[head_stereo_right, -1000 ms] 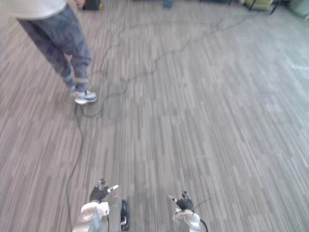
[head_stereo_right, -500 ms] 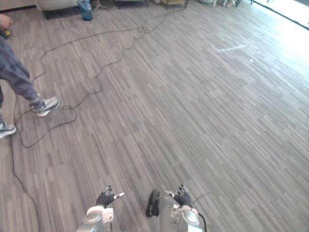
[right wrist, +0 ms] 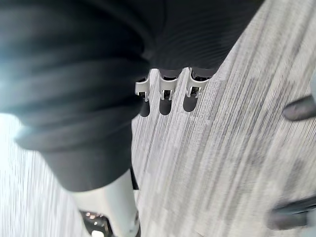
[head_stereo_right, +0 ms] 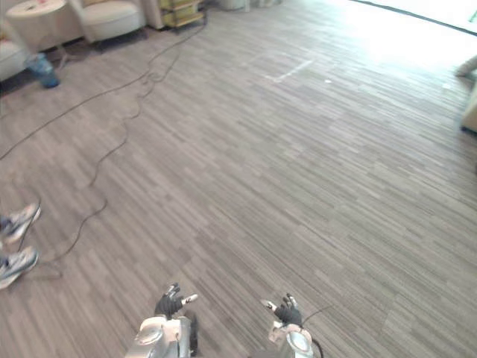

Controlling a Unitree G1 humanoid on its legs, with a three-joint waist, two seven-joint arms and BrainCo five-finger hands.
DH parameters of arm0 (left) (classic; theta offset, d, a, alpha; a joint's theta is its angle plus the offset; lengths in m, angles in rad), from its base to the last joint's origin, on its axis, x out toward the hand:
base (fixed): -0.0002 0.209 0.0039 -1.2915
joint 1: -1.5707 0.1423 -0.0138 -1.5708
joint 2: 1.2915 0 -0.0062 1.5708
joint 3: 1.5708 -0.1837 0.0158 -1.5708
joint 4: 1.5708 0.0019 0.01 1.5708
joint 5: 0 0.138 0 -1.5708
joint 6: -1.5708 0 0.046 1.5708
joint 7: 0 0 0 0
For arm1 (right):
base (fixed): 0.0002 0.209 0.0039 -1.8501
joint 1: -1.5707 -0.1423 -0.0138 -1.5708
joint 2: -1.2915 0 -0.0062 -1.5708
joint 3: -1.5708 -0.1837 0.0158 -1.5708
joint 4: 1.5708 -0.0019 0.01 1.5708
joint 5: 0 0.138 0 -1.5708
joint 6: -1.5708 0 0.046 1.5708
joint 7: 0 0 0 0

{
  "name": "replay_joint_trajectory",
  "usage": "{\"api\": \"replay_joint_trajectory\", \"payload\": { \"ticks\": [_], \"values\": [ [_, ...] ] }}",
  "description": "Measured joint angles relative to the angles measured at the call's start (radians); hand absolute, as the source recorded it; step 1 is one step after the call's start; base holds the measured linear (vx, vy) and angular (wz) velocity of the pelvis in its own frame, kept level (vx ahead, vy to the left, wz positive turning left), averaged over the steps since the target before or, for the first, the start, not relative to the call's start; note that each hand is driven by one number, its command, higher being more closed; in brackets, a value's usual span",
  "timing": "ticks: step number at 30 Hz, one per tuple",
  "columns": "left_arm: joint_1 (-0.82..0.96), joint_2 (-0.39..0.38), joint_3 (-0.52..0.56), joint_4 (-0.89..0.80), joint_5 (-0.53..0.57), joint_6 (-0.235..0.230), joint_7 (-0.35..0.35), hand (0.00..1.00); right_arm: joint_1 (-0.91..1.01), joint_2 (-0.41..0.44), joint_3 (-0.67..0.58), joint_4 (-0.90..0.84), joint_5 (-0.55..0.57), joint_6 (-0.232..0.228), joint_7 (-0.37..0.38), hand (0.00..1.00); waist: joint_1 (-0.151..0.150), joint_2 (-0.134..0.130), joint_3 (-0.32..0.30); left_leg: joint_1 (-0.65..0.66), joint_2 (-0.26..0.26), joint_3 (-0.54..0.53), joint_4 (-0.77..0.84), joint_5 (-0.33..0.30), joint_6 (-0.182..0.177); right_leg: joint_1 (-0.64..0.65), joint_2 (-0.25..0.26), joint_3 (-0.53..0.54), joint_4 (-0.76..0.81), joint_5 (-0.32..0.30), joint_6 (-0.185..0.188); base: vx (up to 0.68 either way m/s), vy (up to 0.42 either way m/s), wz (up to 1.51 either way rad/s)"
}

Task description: Pick up cushions and gather them together orderly.

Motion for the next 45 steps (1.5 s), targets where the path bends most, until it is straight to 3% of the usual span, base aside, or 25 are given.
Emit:
{"api": "replay_joint_trajectory", "payload": {
  "ticks": [2,5,8,10,12,14,15,16,18,21,23,25,28,29,30,31,32,33,35,37,38,39,41,43,45],
  "values": [
    [0.009,0.003,0.002,0.002,0.0,0.001,0.0,0.0,0.013,0.0,0.002,-0.004,0.0,0.0,0.0,0.0,0.005,-0.014,0.0,0.053,-0.001,0.089,0.038,-0.056,0.041,-0.068,-0.027,0.039,0.182,0.011,0.035,0.49,0.33,-1.01],
    [0.013,0.004,-0.002,0.003,0.0,0.006,0.0,0.0,0.011,-0.009,0.009,-0.032,-0.002,-0.001,0.009,0.0,0.002,-0.004,0.013,0.176,-0.001,0.151,0.019,-0.112,0.079,-0.253,-0.04,0.024,0.611,0.094,0.143,0.33,0.228,-0.74],
    [0.011,0.009,-0.001,0.011,0.0,0.007,0.004,0.0,0.013,-0.009,0.019,-0.051,-0.011,-0.001,0.016,0.0,-0.001,-0.003,0.015,0.32,0.0,0.192,-0.052,-0.178,0.075,-0.389,-0.076,-0.135,0.761,0.06,0.101,0.31,0.119,-0.49],
    [0.009,0.013,0.004,0.03,-0.001,0.008,0.004,0.0,0.009,-0.01,0.018,-0.062,-0.033,-0.004,0.017,0.0,-0.008,-0.007,0.016,0.376,0.003,0.213,-0.088,-0.201,0.074,-0.464,-0.079,-0.221,0.689,0.04,0.087,0.38,0.042,-0.33],
    [0.004,0.014,-0.001,0.061,0.0,0.01,0.003,0.0,-0.012,-0.014,0.015,-0.059,-0.041,-0.007,0.018,0.0,-0.039,-0.004,0.019,0.45,0.004,0.219,-0.165,-0.206,0.072,-0.525,-0.072,-0.329,0.471,0.058,0.065,0.49,-0.027,-0.04],
    [-0.005,0.016,-0.013,0.082,0.001,0.009,0.0,0.0,-0.026,-0.025,0.012,-0.047,-0.043,-0.007,0.019,0.0,-0.052,-0.003,0.02,0.503,-0.001,0.213,-0.232,-0.2,0.061,-0.535,-0.062,-0.367,0.236,0.149,0.054,0.44,-0.079,0.27],
    [0.004,0.018,-0.023,0.099,0.001,0.008,-0.004,0.0,-0.029,-0.035,0.006,-0.028,-0.043,-0.007,0.02,0.0,-0.053,-0.001,0.02,0.556,-0.012,0.186,-0.259,-0.196,0.056,-0.53,-0.053,-0.353,0.173,0.257,0.01,0.56,-0.119,0.35],
    [0.005,0.012,-0.02,0.103,0.001,0.008,-0.004,0.0,-0.032,-0.041,0.006,-0.023,-0.043,-0.006,0.019,0.0,-0.055,0.012,0.022,0.566,-0.001,0.16,-0.236,-0.192,0.049,-0.522,-0.038,-0.349,0.193,0.288,-0.046,0.7,-0.181,0.25],
    [-0.002,-0.001,0.009,0.093,0.002,0.006,-0.003,0.0,-0.046,-0.056,0.008,-0.019,-0.052,-0.003,0.024,0.0,-0.043,0.042,0.024,0.495,0.05,0.094,-0.023,-0.14,0.001,-0.497,-0.018,-0.361,0.245,0.203,-0.063,0.61,-0.207,-0.03],
    [-0.005,-0.013,0.043,0.065,0.0,0.008,-0.003,0.0,-0.058,-0.078,0.028,-0.021,-0.069,0.001,0.021,0.0,-0.034,0.095,0.07,0.251,0.132,0.001,0.564,0.072,-0.072,-0.329,0.057,-0.339,0.162,0.138,-0.087,0.67,-0.185,-0.32],
    [0.0,-0.007,0.046,0.033,0.0,0.007,-0.003,0.0,-0.058,-0.055,0.039,-0.017,-0.067,0.008,0.014,0.0,-0.024,0.079,0.085,0.149,0.139,0.023,0.691,0.0,-0.04,-0.195,0.076,-0.309,0.094,0.108,-0.097,0.63,-0.052,-0.5],
    [0.004,0.001,0.041,-0.004,0.0,0.004,-0.002,0.0,-0.049,-0.031,0.047,-0.014,-0.065,0.012,0.014,0.0,-0.018,0.047,0.079,0.055,0.135,0.096,0.618,-0.054,-0.018,-0.095,0.074,-0.277,0.006,0.098,-0.092,0.5,-0.059,-0.46],
    [0.0,-0.01,0.039,-0.036,-0.001,-0.001,-0.001,0.0,-0.052,-0.025,0.043,-0.011,-0.059,0.014,0.012,0.0,0.008,0.04,0.076,-0.051,0.1,0.159,0.255,-0.079,0.004,0.024,0.067,-0.214,-0.1,0.091,-0.061,0.59,0.032,-0.66],
    [0.0,-0.012,0.038,-0.041,-0.001,-0.003,0.0,0.0,-0.052,-0.029,0.035,0.0,-0.058,0.014,0.008,0.0,0.018,0.04,0.076,-0.065,0.058,0.134,0.017,-0.02,-0.005,0.08,0.053,-0.188,-0.145,0.077,-0.037,0.63,0.155,-0.77],
    [0.0,-0.01,0.037,-0.042,-0.001,-0.003,0.0,0.0,-0.057,-0.036,0.034,0.025,-0.059,0.014,0.005,0.0,0.025,0.037,0.074,-0.073,0.029,0.099,-0.101,0.096,-0.013,0.126,0.042,-0.165,-0.175,0.064,-0.015,0.63,0.192,-0.7],
    [-0.001,-0.009,0.035,-0.042,-0.002,-0.005,0.001,0.0,-0.057,-0.038,0.035,0.035,-0.06,0.014,0.004,0.0,0.028,0.032,0.069,-0.07,0.015,0.088,-0.113,0.156,-0.018,0.134,0.04,-0.147,-0.183,0.06,-0.007,0.77,0.282,-0.56],
    [-0.006,0.01,0.019,-0.034,-0.002,-0.007,0.004,0.0,-0.07,-0.033,0.036,0.07,-0.06,0.016,0.003,0.0,0.024,0.005,0.051,-0.054,-0.013,0.096,-0.117,0.182,0.036,0.143,0.0,-0.12,-0.18,0.065,0.009,0.78,0.319,-0.43],
    [-0.009,0.03,0.007,-0.02,-0.004,-0.005,0.004,0.0,-0.066,-0.024,0.036,0.07,-0.06,0.016,0.004,0.0,0.019,-0.015,0.043,-0.05,-0.016,0.119,-0.093,0.157,0.076,0.121,-0.023,-0.082,-0.147,0.095,0.05,0.64,0.268,-0.34],
    [-0.01,0.038,0.009,-0.022,-0.005,-0.001,0.003,0.0,-0.063,-0.019,0.036,0.068,-0.061,0.016,0.007,0.0,0.03,-0.024,0.038,-0.04,-0.003,0.158,-0.031,0.126,0.094,0.099,-0.037,-0.015,-0.074,0.136,0.064,0.53,0.241,-0.65],
    [0.01,0.05,0.012,-0.022,-0.029,0.0,0.006,0.0,-0.065,-0.004,0.046,0.06,-0.07,0.016,0.009,0.0,0.033,-0.018,0.04,0.04,0.013,0.218,0.054,0.084,0.117,0.031,-0.029,-0.006,0.199,0.268,0.109,0.6,0.284,-0.98],
    [0.022,0.048,0.007,-0.022,-0.032,0.0,0.006,0.0,-0.047,-0.012,0.046,0.048,-0.071,0.012,0.01,0.0,0.024,0.0,0.035,0.114,0.018,0.209,0.019,0.05,0.128,-0.057,-0.033,-0.014,0.391,0.348,0.154,0.37,0.159,-0.59],
    [0.023,0.041,0.003,-0.018,-0.032,0.005,0.006,0.0,-0.026,-0.013,0.05,0.024,-0.071,0.006,0.016,0.0,0.017,0.009,0.029,0.205,0.005,0.191,-0.043,-0.021,0.117,-0.171,-0.036,-0.041,0.63,0.289,0.141,0.51,0.16,-0.42],
    [0.002,0.038,-0.007,-0.01,-0.034,0.008,0.006,0.0,-0.013,-0.012,0.05,-0.016,-0.072,0.009,0.017,0.0,0.014,0.005,0.032,0.294,-0.007,0.187,-0.111,-0.111,0.088,-0.316,-0.044,-0.118,0.772,0.158,0.086,0.56,0.093,-0.18],
    [-0.009,0.035,-0.01,0.011,-0.034,0.01,0.006,0.0,-0.013,-0.013,0.047,-0.043,-0.072,0.004,0.019,0.0,-0.001,0.002,0.04,0.394,-0.01,0.186,-0.156,-0.157,0.09,-0.439,-0.068,-0.3,0.659,0.077,0.049,0.5,0.035,-0.07],
    [-0.014,0.033,-0.01,0.031,-0.035,0.011,0.005,0.0,-0.022,-0.028,0.044,-0.05,-0.072,-0.003,0.021,0.0,-0.031,0.006,0.043,0.463,-0.008,0.164,-0.197,-0.181,0.081,-0.483,-0.048,-0.357,0.444,0.087,0.061,0.44,-0.028,0.42]
  ]
}}
